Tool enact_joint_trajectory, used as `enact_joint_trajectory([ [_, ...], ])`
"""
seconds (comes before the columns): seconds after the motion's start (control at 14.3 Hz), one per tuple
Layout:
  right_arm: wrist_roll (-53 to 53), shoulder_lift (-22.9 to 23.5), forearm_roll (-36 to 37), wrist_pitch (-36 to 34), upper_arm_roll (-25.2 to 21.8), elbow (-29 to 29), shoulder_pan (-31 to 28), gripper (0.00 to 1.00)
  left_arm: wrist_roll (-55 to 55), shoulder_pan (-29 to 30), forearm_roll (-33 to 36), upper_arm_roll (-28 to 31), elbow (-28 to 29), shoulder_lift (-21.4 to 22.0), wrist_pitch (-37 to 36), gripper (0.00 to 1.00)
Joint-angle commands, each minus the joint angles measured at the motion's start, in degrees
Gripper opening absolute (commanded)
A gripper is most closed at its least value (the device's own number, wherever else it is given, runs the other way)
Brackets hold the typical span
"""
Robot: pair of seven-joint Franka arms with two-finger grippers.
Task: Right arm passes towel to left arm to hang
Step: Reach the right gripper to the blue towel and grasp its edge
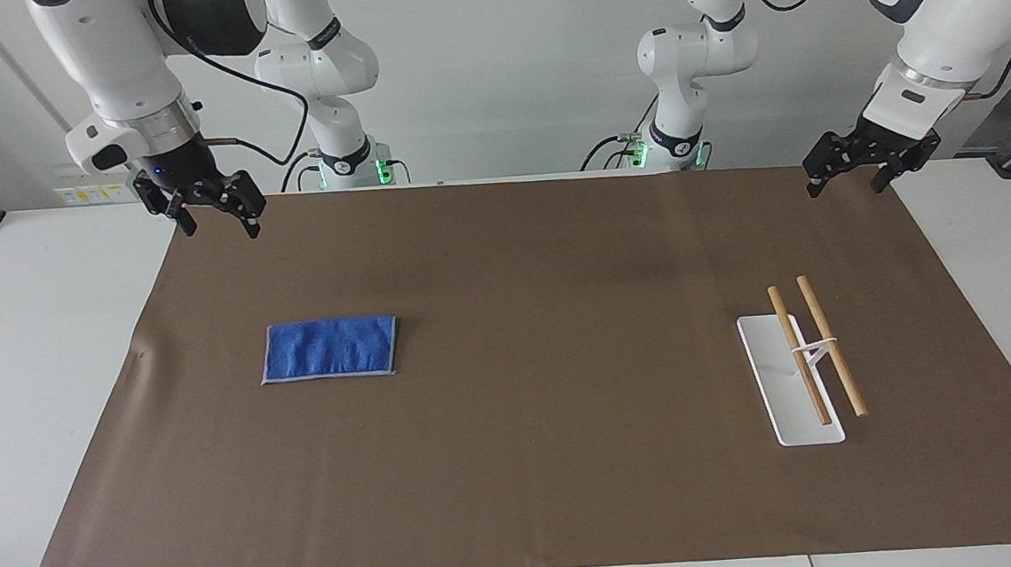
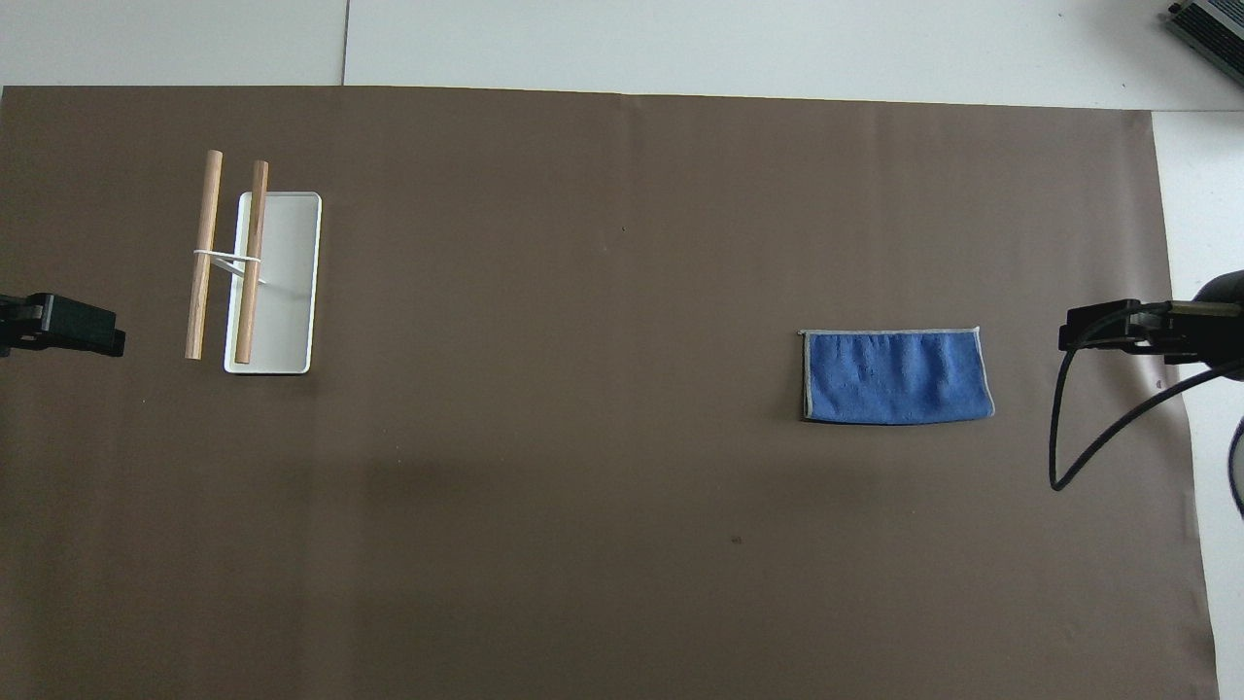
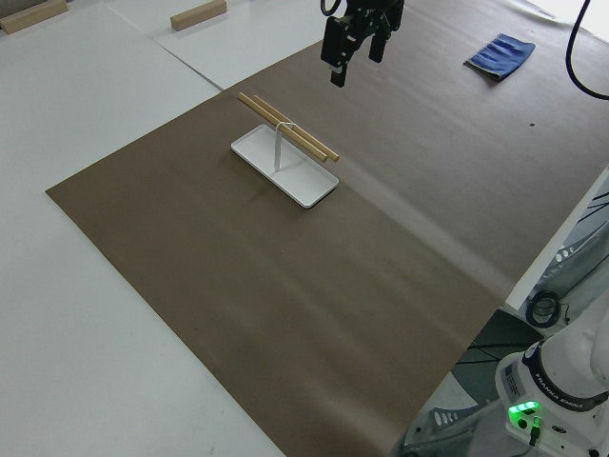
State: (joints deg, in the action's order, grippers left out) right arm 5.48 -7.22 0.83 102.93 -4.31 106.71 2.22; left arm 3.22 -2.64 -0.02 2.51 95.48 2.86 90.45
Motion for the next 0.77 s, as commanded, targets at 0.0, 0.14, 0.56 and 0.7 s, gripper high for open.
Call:
enact_joint_trajectory([
  [0.0, -0.02, -1.59, -0.83, 6.3, 1.5, 7.81, 0.85, 1.0, 0.38, -0.08, 0.81, 0.13, 0.59, 0.84, -0.19, 1.0],
  [0.14, -0.03, 0.26, -0.83, 13.66, 1.5, 11.83, 3.32, 1.0, 0.38, -0.08, 0.81, 0.13, 0.59, 0.84, -0.19, 1.0],
  [0.56, -2.39, 6.15, -0.92, 31.42, 1.5, 22.13, 4.64, 1.0, 0.38, -0.08, 0.81, 0.13, 0.59, 0.84, -0.19, 1.0],
  [0.7, -2.49, 8.26, -0.92, 37.66, 1.5, 24.68, 4.2, 1.0, 0.38, -0.08, 0.81, 0.13, 0.59, 0.84, -0.19, 1.0],
])
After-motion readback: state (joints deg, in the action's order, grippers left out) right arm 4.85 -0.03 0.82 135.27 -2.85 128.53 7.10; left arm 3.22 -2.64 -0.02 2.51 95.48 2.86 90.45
